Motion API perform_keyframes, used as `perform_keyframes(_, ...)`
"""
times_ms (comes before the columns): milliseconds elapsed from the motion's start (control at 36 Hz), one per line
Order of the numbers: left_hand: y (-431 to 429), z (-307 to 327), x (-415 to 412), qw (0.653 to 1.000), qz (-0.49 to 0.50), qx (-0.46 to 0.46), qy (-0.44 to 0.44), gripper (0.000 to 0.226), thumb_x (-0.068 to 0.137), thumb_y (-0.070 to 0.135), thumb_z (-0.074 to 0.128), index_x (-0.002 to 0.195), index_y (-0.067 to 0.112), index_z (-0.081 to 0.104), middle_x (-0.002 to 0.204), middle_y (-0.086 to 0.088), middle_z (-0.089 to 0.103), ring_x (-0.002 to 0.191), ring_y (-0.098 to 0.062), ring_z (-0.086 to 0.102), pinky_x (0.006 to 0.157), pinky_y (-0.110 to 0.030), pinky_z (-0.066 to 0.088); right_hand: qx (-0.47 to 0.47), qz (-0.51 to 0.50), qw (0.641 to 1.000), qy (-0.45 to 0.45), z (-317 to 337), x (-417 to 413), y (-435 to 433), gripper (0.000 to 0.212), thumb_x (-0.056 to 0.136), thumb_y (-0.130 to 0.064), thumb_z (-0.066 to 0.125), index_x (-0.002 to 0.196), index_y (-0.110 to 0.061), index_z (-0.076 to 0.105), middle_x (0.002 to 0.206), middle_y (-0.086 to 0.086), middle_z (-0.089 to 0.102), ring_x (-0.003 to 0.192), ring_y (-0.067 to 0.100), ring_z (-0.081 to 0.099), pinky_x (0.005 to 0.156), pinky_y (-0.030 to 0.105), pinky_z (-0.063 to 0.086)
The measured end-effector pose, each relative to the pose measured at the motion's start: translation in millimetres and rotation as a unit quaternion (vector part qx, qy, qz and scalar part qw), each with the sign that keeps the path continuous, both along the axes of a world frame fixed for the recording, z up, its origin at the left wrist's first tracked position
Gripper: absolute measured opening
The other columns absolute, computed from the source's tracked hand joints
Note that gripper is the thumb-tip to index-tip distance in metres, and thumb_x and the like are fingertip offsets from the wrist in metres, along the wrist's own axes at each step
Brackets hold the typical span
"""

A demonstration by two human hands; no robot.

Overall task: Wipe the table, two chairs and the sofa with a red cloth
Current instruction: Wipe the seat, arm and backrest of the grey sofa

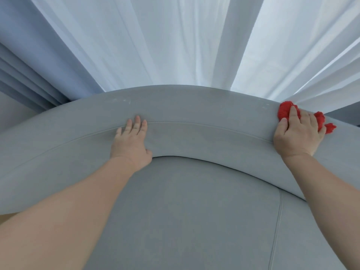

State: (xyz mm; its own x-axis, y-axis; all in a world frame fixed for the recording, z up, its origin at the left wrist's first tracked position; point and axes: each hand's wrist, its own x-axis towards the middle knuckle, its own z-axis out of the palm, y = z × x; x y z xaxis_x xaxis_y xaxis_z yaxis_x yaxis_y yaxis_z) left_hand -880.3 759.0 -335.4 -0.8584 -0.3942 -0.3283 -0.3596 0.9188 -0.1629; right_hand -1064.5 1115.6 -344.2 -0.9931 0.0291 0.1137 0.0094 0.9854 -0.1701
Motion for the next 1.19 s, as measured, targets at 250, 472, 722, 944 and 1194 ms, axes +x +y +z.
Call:
perform_keyframes(250, 2.6, -6.1, 0.1, 1.0, -0.003, 0.013, 0.014, 0.088, 0.086, 0.043, 0.043, 0.152, 0.015, -0.008, 0.16, -0.006, -0.014, 0.147, -0.025, -0.007, 0.119, -0.042, 0.004, 0.004, -0.048, 0.999, -0.005, 1.0, -1.5, -29.2, 0.067, 0.089, -0.041, 0.019, 0.148, -0.013, 0.033, 0.15, 0.013, 0.036, 0.141, 0.03, 0.025, 0.114, 0.057, 0.01)
perform_keyframes(472, 1.8, -12.3, -0.7, 0.999, -0.003, 0.034, 0.029, 0.088, 0.087, 0.041, 0.045, 0.151, 0.015, -0.009, 0.159, -0.006, -0.015, 0.147, -0.026, -0.008, 0.119, -0.042, 0.001, 0.01, -0.049, 0.999, -0.005, 0.0, -4.6, -37.6, 0.066, 0.089, -0.04, 0.02, 0.148, -0.013, 0.035, 0.15, 0.012, 0.037, 0.14, 0.029, 0.026, 0.113, 0.057, 0.012)
perform_keyframes(722, 4.2, -15.0, -0.8, 0.999, -0.004, 0.031, 0.034, 0.09, 0.086, 0.04, 0.045, 0.151, 0.013, -0.011, 0.159, -0.008, -0.016, 0.147, -0.028, -0.009, 0.119, -0.044, 0.0, 0.017, -0.026, 0.999, -0.012, 2.8, -6.5, -57.8, 0.066, 0.089, -0.039, 0.021, 0.147, -0.013, 0.035, 0.149, 0.011, 0.037, 0.138, 0.028, 0.027, 0.114, 0.057, 0.013)
perform_keyframes(944, 2.5, -14.2, 1.5, 0.997, -0.007, 0.053, 0.046, 0.089, 0.087, 0.037, 0.046, 0.151, 0.014, -0.011, 0.159, -0.007, -0.017, 0.147, -0.027, -0.01, 0.119, -0.043, -0.002, 0.016, 0.052, 0.998, -0.004, 0.2, -1.1, -121.0, 0.065, 0.089, -0.038, 0.02, 0.147, -0.013, 0.036, 0.149, 0.009, 0.038, 0.139, 0.028, 0.027, 0.114, 0.056, 0.013)
perform_keyframes(1194, -1.3, -15.8, 5.2, 0.994, -0.012, 0.08, 0.07, 0.087, 0.087, 0.035, 0.045, 0.151, 0.016, -0.011, 0.158, -0.003, -0.019, 0.146, -0.024, -0.012, 0.119, -0.041, -0.005, 0.018, 0.094, 0.995, 0.014, -1.3, 13.4, -161.2, 0.062, 0.091, -0.036, 0.023, 0.146, -0.012, 0.038, 0.148, 0.008, 0.039, 0.139, 0.027, 0.028, 0.114, 0.056, 0.013)
